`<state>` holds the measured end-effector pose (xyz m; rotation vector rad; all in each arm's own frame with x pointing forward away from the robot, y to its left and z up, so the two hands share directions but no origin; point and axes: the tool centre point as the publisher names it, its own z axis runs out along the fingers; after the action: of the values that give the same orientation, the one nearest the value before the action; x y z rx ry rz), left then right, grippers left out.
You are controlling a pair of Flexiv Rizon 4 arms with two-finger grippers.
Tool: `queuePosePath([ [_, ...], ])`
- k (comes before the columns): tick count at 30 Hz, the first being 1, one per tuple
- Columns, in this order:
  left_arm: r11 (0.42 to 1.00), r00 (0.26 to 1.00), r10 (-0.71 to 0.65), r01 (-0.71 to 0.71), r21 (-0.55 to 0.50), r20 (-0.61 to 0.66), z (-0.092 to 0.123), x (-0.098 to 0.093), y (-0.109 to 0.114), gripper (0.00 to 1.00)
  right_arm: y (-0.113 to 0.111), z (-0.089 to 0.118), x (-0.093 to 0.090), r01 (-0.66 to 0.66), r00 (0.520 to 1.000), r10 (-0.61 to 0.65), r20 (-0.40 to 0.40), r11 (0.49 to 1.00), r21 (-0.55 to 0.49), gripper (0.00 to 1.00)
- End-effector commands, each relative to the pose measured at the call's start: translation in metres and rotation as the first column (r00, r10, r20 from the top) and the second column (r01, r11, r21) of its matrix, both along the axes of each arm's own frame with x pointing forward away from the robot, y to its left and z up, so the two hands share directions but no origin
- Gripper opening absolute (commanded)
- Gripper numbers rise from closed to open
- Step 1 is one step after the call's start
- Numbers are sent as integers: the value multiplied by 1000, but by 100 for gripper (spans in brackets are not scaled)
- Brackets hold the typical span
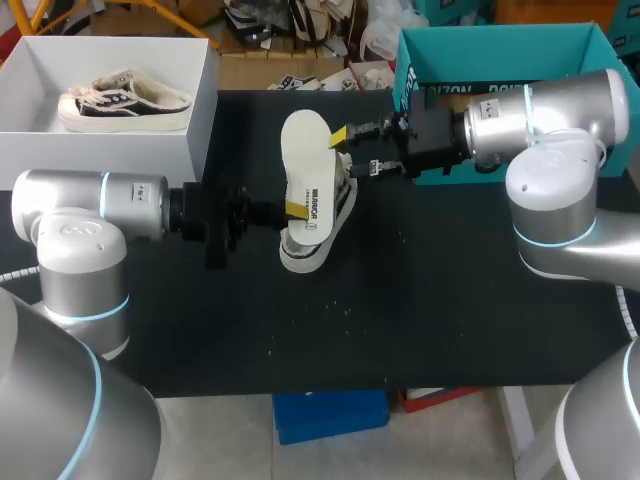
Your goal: Take the shoe out of the shoebox, open the shoe tongue, remove and reinsert the insole, then place the shoe into the shoebox
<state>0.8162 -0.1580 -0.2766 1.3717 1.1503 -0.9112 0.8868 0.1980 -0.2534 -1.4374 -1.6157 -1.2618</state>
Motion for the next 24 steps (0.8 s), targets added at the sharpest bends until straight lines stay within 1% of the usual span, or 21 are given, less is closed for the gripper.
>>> queuePosePath([
  [1,1000,1000,7,-7,2,3,0,-1,-1,0,5,0,-2,-40,999,41,-11,998,58,100],
  [8,1000,1000,7,-7,2,3,0,-1,-1,0,28,-1,-20,-116,991,122,-55,987,111,100],
  [10,1000,1000,7,-7,2,3,0,-1,-1,0,34,-2,-23,-121,989,130,-67,985,126,84],
  [11,1000,1000,7,-7,2,3,0,-1,-1,0,37,-2,-24,-124,988,134,-72,983,133,80],
  [13,1000,1000,7,-7,2,3,0,-1,-1,0,43,-4,-26,-125,987,138,-83,980,153,60],
  [14,1000,1000,7,-7,2,3,0,-1,-1,0,47,-5,-27,-121,986,137,-92,980,161,58],
  [16,1000,1000,7,-7,2,3,0,-1,-1,0,51,-9,-28,-120,986,137,-98,979,166,58],
  [19,1000,1000,7,-7,2,3,0,-1,-1,0,57,-13,-30,-116,984,137,-115,977,179,63],
  [20,1000,1000,7,-7,2,3,0,-1,-1,0,58,-15,-30,-113,983,136,-120,977,183,66],
  [22,1000,1000,7,-7,2,3,0,-1,-1,0,60,-18,-31,-108,983,133,-125,977,186,64],
  [24,1000,1000,7,-7,2,3,0,-1,-1,0,61,-21,-31,-102,983,129,-132,976,191,58],
])
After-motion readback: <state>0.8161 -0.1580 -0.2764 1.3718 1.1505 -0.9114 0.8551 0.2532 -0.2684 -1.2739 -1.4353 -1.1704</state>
